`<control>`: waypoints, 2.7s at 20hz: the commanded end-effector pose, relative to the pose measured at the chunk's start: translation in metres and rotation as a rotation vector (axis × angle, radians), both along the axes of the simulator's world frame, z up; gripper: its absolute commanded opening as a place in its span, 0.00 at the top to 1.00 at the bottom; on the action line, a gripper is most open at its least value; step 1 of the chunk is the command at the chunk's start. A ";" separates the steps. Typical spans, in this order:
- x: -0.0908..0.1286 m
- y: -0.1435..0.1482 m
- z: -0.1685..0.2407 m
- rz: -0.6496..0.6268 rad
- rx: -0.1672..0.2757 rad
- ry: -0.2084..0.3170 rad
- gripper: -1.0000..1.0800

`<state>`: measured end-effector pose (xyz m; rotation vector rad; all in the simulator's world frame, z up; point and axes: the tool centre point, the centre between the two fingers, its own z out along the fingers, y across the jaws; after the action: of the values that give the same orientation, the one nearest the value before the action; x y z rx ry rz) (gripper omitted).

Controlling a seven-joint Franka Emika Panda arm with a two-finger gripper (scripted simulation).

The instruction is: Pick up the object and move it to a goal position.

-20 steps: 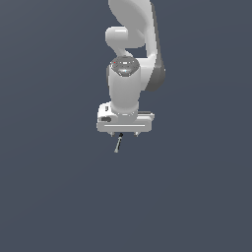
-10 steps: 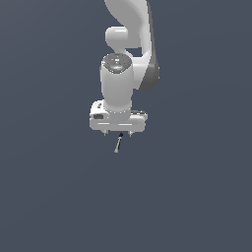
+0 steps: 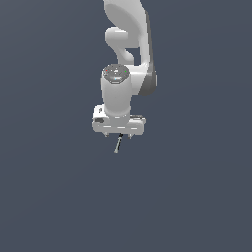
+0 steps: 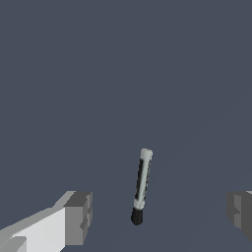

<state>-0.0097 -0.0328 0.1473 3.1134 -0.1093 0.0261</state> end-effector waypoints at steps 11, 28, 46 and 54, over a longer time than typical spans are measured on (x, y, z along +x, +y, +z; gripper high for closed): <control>-0.041 -0.004 -0.076 -0.128 0.026 0.012 0.04; -0.050 -0.005 -0.110 -0.149 0.028 0.014 0.04; -0.050 -0.005 -0.138 -0.150 0.028 0.014 1.00; -0.048 -0.004 -0.131 -0.150 0.028 0.014 1.00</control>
<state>-0.0589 -0.0372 0.0135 3.1223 -0.3458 -0.0021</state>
